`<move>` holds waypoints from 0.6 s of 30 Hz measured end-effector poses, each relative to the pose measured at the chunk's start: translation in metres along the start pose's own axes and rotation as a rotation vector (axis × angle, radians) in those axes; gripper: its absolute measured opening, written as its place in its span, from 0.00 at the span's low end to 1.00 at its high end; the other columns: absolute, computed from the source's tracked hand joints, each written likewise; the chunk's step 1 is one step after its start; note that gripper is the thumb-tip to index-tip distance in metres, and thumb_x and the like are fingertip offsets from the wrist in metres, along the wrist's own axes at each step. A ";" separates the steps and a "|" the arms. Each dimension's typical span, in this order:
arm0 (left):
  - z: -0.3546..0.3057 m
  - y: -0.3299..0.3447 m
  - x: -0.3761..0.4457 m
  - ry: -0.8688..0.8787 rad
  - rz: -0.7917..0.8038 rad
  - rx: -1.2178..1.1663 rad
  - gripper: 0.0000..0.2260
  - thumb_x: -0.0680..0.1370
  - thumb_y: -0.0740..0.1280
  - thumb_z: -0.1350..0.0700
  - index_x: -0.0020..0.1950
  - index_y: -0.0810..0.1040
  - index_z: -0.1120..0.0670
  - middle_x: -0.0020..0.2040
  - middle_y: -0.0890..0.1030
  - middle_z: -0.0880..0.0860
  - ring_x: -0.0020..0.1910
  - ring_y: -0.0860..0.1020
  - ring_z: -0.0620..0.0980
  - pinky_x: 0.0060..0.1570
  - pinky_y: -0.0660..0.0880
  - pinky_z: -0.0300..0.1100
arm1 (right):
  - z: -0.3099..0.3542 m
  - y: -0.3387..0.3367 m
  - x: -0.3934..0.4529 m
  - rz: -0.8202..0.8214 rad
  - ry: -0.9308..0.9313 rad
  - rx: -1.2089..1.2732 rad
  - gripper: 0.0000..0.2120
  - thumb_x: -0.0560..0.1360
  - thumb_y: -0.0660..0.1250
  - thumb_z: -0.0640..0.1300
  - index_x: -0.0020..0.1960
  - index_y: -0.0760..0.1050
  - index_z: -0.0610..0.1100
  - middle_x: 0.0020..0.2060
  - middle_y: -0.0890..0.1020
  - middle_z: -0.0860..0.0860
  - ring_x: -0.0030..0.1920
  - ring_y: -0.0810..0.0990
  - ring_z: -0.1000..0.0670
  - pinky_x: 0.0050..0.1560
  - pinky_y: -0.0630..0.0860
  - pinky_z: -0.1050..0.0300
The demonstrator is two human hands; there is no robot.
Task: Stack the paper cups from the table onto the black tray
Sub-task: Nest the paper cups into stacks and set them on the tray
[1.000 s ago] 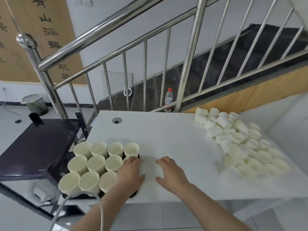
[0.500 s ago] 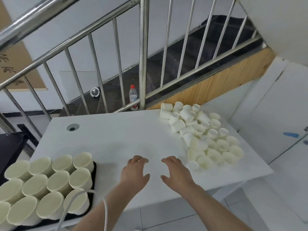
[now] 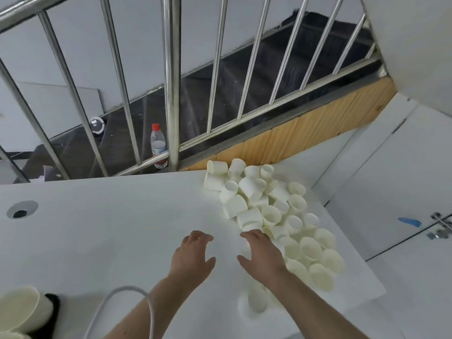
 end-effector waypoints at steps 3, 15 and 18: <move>0.003 -0.005 0.032 -0.005 -0.005 -0.004 0.22 0.76 0.65 0.48 0.70 0.67 0.45 0.69 0.66 0.44 0.68 0.67 0.45 0.59 0.72 0.40 | -0.012 -0.013 0.039 -0.022 0.043 0.017 0.27 0.78 0.64 0.54 0.74 0.61 0.50 0.70 0.66 0.55 0.70 0.65 0.52 0.62 0.72 0.57; 0.001 -0.002 0.097 -0.033 -0.001 -0.038 0.28 0.77 0.64 0.48 0.75 0.57 0.44 0.69 0.64 0.42 0.66 0.67 0.44 0.57 0.72 0.37 | -0.071 -0.029 0.167 -0.122 0.254 0.071 0.36 0.74 0.70 0.55 0.74 0.56 0.48 0.68 0.67 0.48 0.66 0.68 0.45 0.56 0.74 0.51; 0.003 0.002 0.098 -0.043 0.004 -0.043 0.28 0.77 0.64 0.48 0.74 0.56 0.44 0.69 0.64 0.42 0.66 0.67 0.43 0.56 0.72 0.37 | -0.080 -0.023 0.182 -0.130 0.275 0.075 0.39 0.72 0.71 0.58 0.74 0.56 0.47 0.68 0.67 0.46 0.65 0.69 0.43 0.55 0.74 0.50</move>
Point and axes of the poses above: each hand's wrist, its own x-axis towards the middle knuckle, its own y-axis out of the palm, z = x × y, the point moved 5 cm from there along x, towards the middle knuckle
